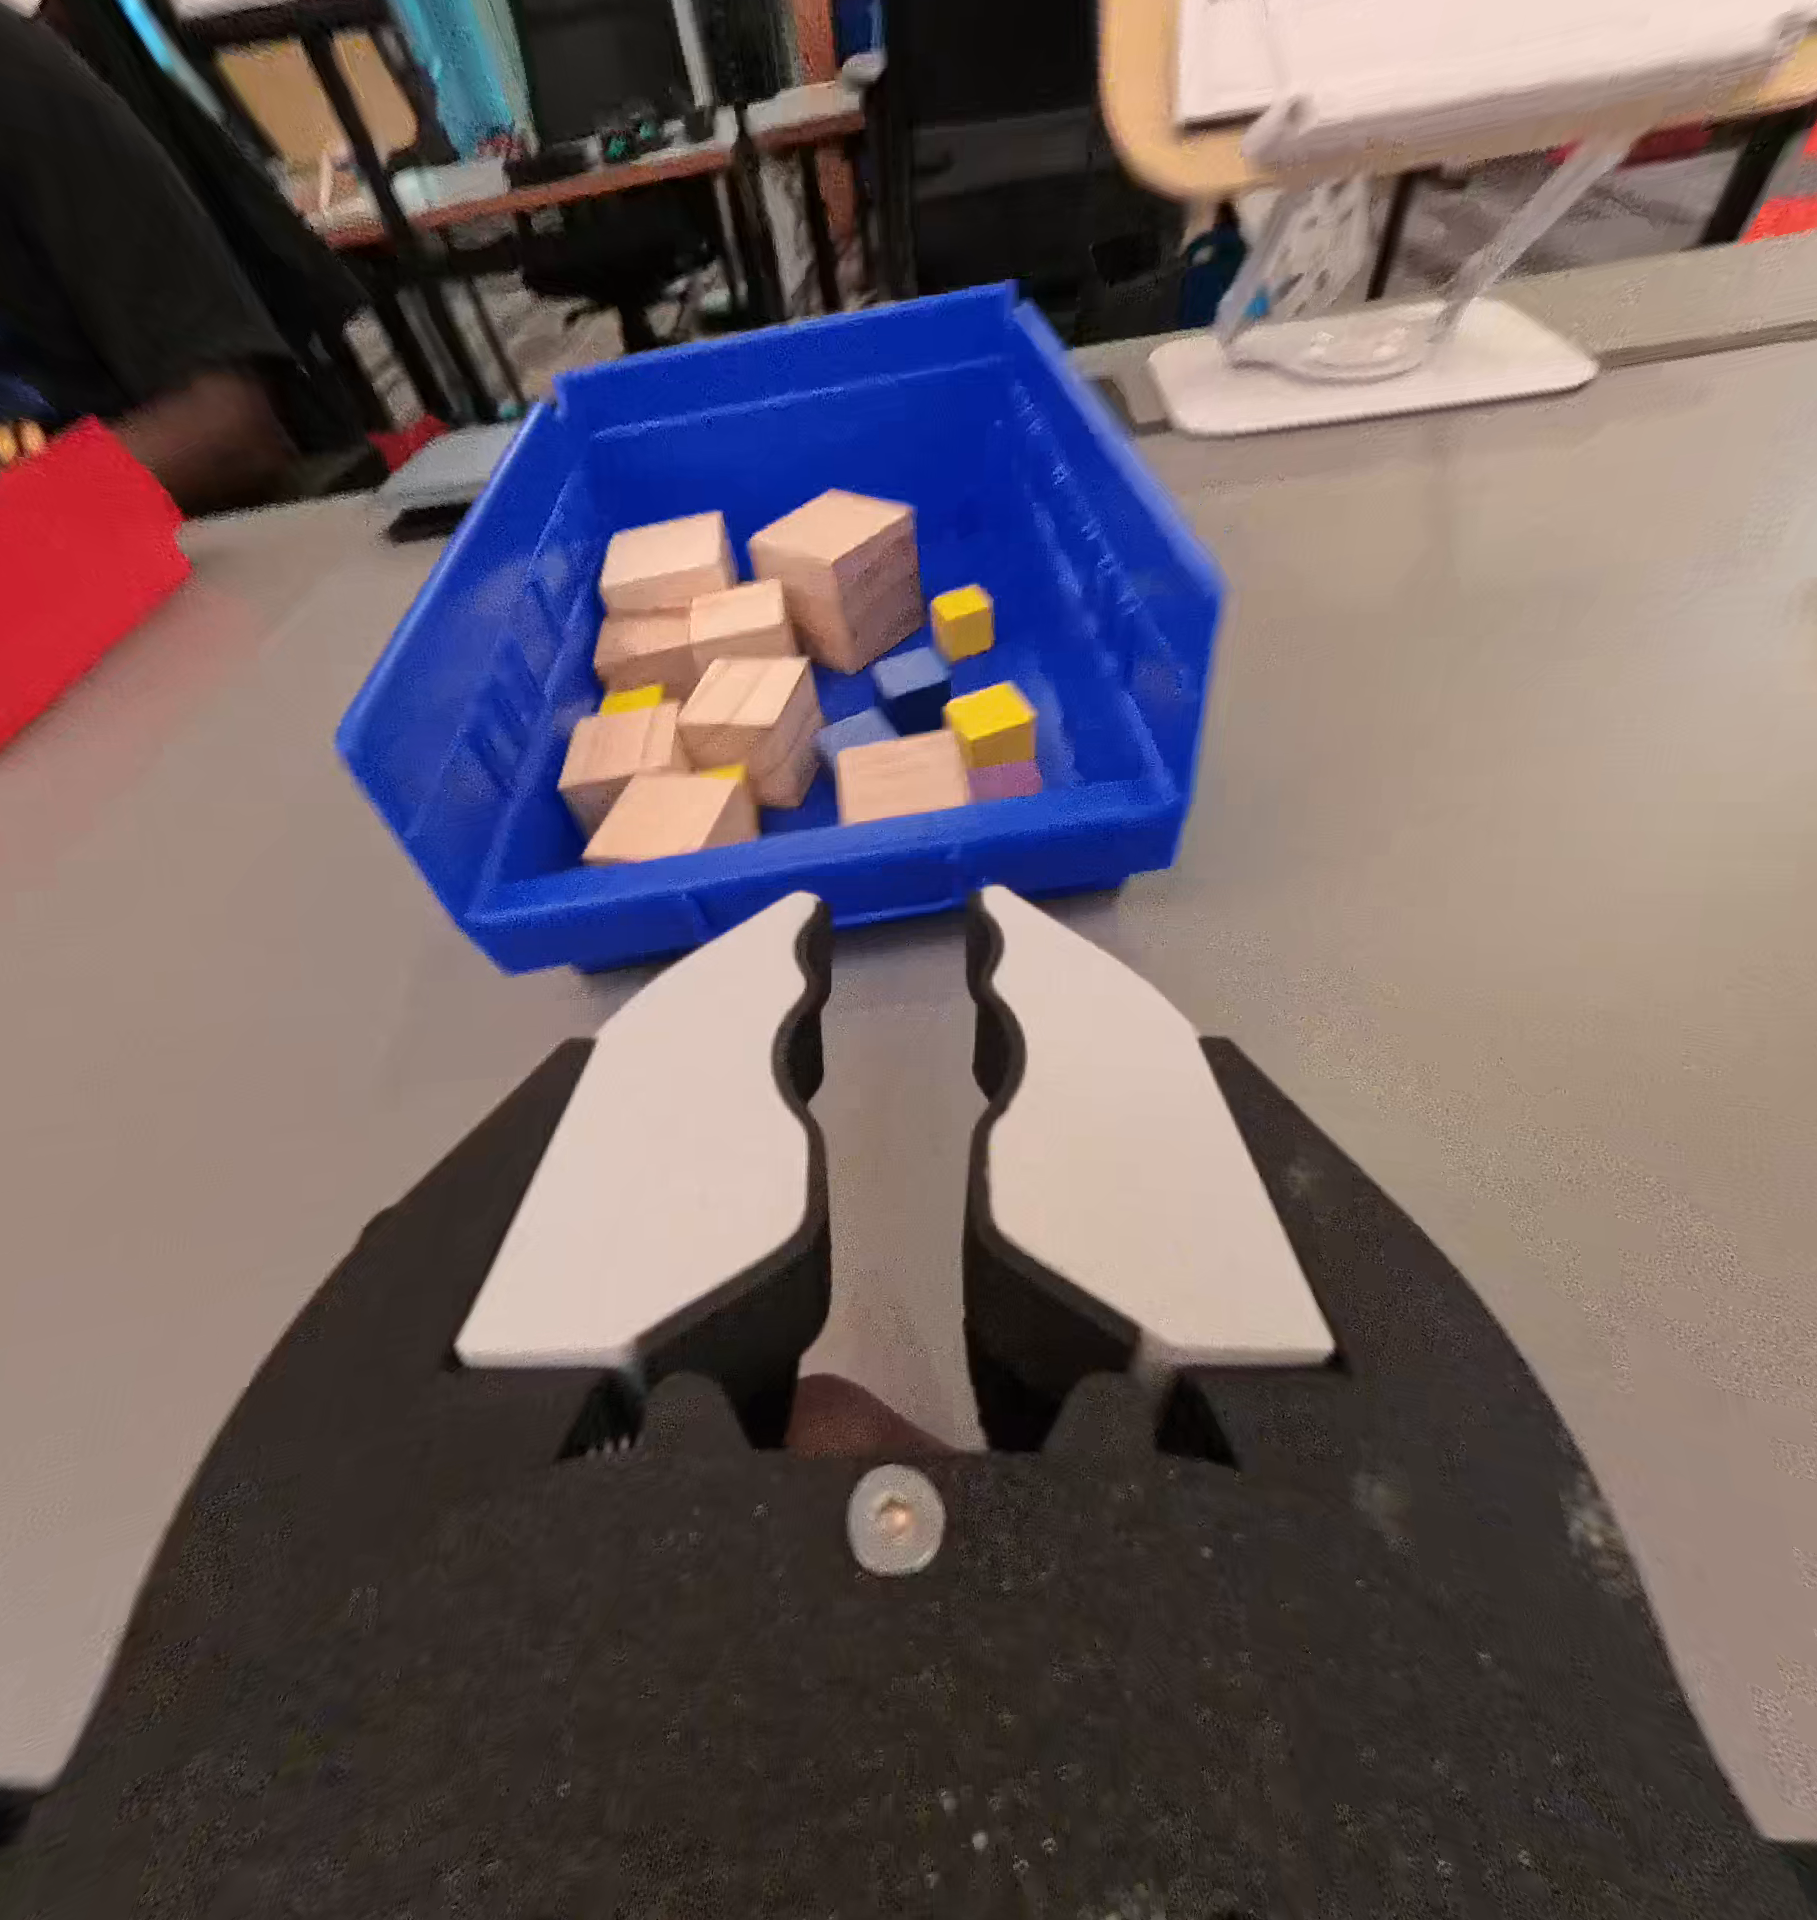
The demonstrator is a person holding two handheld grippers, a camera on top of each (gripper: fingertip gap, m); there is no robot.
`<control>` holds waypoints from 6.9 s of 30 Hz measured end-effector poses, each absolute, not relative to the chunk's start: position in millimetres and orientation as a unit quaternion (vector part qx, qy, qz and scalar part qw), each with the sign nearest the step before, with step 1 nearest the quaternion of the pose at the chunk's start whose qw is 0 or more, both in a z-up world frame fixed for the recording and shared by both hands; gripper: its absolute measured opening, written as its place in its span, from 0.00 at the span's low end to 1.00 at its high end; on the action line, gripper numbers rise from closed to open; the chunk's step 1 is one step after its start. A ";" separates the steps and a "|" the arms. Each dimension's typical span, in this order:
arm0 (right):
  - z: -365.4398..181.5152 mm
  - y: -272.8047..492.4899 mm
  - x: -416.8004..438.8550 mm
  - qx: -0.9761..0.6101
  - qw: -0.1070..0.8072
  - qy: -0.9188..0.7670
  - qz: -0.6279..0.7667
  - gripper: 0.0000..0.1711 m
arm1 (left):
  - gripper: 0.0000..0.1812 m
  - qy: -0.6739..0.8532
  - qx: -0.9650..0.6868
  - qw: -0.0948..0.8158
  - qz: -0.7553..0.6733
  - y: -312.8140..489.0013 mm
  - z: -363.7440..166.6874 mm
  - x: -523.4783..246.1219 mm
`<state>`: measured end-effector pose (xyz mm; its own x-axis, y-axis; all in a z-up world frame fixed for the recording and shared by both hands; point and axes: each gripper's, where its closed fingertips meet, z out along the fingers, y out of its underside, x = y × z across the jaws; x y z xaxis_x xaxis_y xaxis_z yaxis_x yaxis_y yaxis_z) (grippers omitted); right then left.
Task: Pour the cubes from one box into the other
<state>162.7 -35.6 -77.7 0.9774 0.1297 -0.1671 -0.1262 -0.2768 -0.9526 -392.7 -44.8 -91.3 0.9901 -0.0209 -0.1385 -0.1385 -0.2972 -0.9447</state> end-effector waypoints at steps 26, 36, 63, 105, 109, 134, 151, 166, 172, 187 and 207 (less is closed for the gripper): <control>-85.2 -29.8 141.9 -0.788 0.610 -0.086 -0.018 0.22 | 0.20 -0.034 -0.855 0.500 -0.135 -41.0 -123.7 -411.4; -109.8 -37.5 40.8 -0.796 0.573 -0.189 0.044 0.26 | 0.27 -0.070 -0.856 0.512 -0.005 12.0 -120.3 -529.4; -129.1 77.9 -159.8 -0.846 0.506 -0.134 0.098 0.01 | 0.02 0.013 -0.865 0.502 0.002 38.0 -123.0 -346.9; 110.0 -1.2 277.1 -0.811 0.460 -0.101 -0.347 0.02 | 0.03 -0.015 -0.806 0.374 -0.458 6.3 -47.8 170.7; 125.6 17.2 265.7 -0.809 0.416 -0.141 -0.390 0.03 | 0.04 -0.061 -0.799 0.331 -0.499 -4.0 -44.9 179.5; 114.4 79.3 194.0 -0.728 0.343 -0.288 -0.520 0.04 | 0.03 -0.152 -0.748 0.167 -0.624 1.0 -71.1 196.1; 91.1 93.1 154.2 -0.663 0.359 -0.363 -0.548 0.04 | 0.03 -0.229 -0.691 0.138 -0.672 18.5 -90.9 200.5; 108.6 84.0 197.7 -0.676 0.365 -0.323 -0.553 0.05 | 0.03 -0.192 -0.714 0.148 -0.657 8.3 -76.3 233.0; 131.6 64.7 214.5 -0.661 0.370 -0.306 -0.577 0.05 | 0.03 -0.171 -0.707 0.155 -0.669 4.2 -59.1 245.4; 159.4 32.8 208.1 -0.640 0.370 -0.296 -0.605 0.04 | 0.02 -0.151 -0.652 0.078 -0.739 -22.5 -26.0 266.4; 181.0 -28.9 214.7 -0.676 0.590 -0.090 -0.432 0.03 | 0.02 -0.015 -0.728 0.303 -0.615 9.1 -5.4 170.1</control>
<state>214.7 -28.9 181.0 0.6104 -0.3889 0.6900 0.6310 -0.2877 -0.7204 170.1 9.1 -5.4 0.2426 -0.3501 0.9048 0.3947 -0.8163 -0.4217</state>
